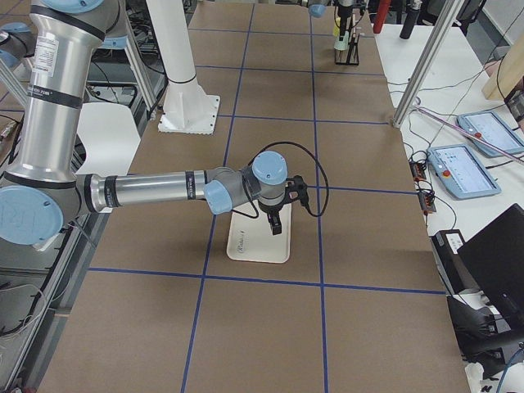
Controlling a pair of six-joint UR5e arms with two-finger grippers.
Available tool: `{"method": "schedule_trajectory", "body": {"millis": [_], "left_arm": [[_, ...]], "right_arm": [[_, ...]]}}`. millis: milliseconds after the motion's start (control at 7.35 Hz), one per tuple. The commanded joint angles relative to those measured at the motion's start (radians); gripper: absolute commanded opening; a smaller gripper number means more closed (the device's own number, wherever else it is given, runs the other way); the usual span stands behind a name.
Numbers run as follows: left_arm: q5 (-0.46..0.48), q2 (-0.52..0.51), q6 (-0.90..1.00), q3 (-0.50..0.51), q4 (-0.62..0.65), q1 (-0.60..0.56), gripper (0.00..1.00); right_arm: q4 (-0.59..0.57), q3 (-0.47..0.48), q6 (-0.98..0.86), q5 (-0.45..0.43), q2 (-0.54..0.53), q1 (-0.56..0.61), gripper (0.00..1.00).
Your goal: Left arm grabs green cup and hands to right arm on tray
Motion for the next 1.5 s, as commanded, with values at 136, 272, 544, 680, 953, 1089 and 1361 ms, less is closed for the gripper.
{"method": "schedule_trajectory", "body": {"millis": [136,272,544,680,953,1089,1361], "left_arm": [[0.002,-0.006,-0.001,0.011,0.000,-0.002,0.90],[0.004,-0.011,-0.001,0.014,0.001,-0.002,0.89],[0.004,-0.020,-0.003,0.021,0.001,-0.002,0.79],[0.002,-0.020,-0.004,0.021,0.003,-0.002,0.61],[0.002,-0.029,-0.009,0.018,0.003,-0.003,0.10],[0.001,-0.035,-0.009,0.015,0.006,-0.009,0.00],[-0.008,-0.038,-0.003,-0.033,0.032,-0.069,0.00]], "right_arm": [[0.000,-0.002,0.000,-0.001,-0.002,0.000,1.00],[0.000,-0.002,0.000,-0.001,-0.002,0.000,1.00],[0.000,-0.003,0.000,-0.001,-0.002,0.000,1.00],[0.000,-0.003,0.002,-0.001,-0.002,0.000,1.00],[0.000,-0.003,0.002,-0.001,-0.002,0.000,1.00],[0.000,-0.003,0.002,-0.001,-0.002,0.000,1.00],[0.002,-0.014,0.002,-0.001,0.000,-0.002,1.00]]}}
